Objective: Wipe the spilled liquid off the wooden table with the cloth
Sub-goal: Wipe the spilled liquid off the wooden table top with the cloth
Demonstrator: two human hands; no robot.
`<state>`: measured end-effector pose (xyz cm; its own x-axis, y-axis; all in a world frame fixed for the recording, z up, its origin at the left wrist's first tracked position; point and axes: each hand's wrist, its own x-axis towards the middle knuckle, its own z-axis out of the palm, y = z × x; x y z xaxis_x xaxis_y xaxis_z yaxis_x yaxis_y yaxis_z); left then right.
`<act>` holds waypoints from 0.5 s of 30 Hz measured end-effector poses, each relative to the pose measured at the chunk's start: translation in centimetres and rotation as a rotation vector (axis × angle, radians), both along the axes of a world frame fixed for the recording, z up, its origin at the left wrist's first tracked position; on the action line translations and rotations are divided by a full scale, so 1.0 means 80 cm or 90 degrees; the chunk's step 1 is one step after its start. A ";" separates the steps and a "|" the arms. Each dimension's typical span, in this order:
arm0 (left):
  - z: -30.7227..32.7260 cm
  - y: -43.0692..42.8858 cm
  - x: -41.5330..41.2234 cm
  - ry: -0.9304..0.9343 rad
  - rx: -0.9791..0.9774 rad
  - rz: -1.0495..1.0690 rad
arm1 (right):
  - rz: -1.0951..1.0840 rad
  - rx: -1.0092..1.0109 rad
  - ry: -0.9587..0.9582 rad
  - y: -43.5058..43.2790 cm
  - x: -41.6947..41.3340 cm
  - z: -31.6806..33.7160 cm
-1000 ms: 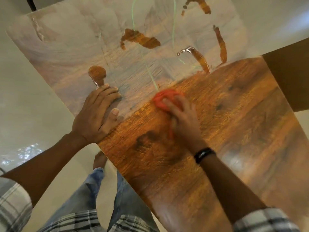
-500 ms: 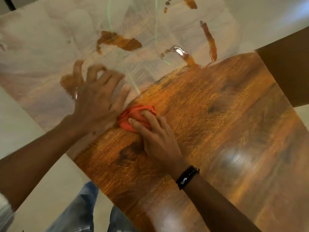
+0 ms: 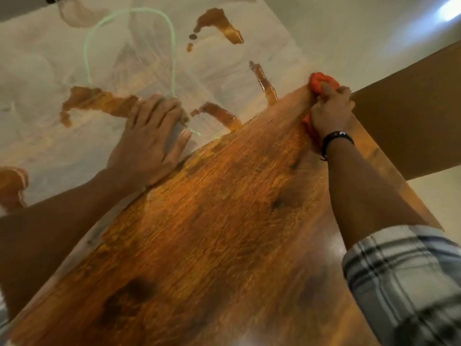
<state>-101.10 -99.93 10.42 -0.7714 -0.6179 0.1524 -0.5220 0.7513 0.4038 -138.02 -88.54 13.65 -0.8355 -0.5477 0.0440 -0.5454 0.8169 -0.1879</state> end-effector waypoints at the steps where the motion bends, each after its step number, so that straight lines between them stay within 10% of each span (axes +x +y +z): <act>1: 0.001 0.001 0.000 0.000 0.005 -0.003 | 0.018 0.009 0.010 -0.003 0.012 0.002; 10: 0.000 0.002 0.005 0.066 0.079 0.004 | 0.522 -0.011 -0.116 0.066 0.301 -0.013; 15: 0.000 0.001 0.003 0.060 0.085 -0.005 | 0.393 -0.060 -0.075 0.031 0.166 -0.009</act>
